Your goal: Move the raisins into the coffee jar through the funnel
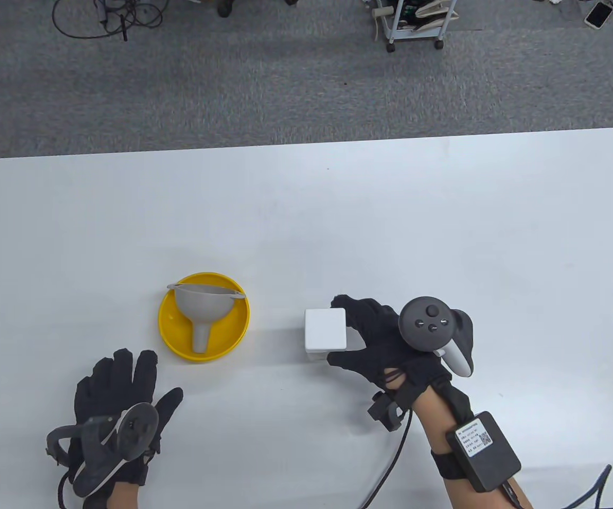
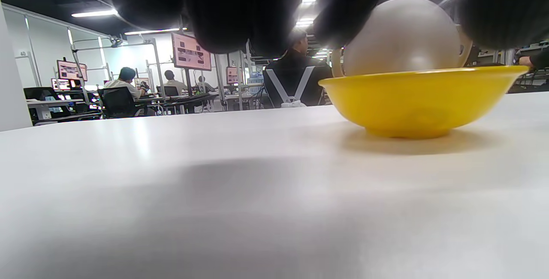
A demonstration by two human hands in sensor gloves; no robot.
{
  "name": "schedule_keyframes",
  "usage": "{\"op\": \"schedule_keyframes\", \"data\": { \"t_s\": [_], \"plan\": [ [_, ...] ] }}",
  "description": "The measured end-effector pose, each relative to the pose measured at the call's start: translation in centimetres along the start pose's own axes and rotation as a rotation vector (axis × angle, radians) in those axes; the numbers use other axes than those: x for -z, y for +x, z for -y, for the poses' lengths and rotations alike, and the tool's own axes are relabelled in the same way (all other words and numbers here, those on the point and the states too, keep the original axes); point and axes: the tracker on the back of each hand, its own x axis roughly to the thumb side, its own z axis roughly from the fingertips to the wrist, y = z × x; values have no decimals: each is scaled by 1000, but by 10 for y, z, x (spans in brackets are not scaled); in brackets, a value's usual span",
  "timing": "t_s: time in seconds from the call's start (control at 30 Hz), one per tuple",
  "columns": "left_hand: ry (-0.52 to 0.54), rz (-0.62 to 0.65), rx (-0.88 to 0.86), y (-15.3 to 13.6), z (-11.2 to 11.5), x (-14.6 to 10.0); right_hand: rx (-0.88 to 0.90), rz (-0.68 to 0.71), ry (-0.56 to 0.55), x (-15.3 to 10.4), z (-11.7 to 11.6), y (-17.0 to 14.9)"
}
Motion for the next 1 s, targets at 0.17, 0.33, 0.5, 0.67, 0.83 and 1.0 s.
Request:
{"op": "schedule_keyframes", "data": {
  "t_s": [0.17,0.33,0.5,0.67,0.83,1.0],
  "plan": [
    [19,7,-22,1,-4,0,45,-22,16,10,-11,-18],
    [21,6,-30,1,-4,0,-46,-68,32,-7,-2,-17],
    [39,2,-41,-1,-6,-1,-313,-70,-72,-48,22,-16],
    [52,-3,-36,-1,-6,-1,-474,-64,-200,-86,40,-27],
    [63,-3,-18,1,-6,-2,-583,-82,-314,-105,49,-45],
    [71,-9,-6,1,-6,-2,-680,-108,-341,-108,46,-64]
  ]
}}
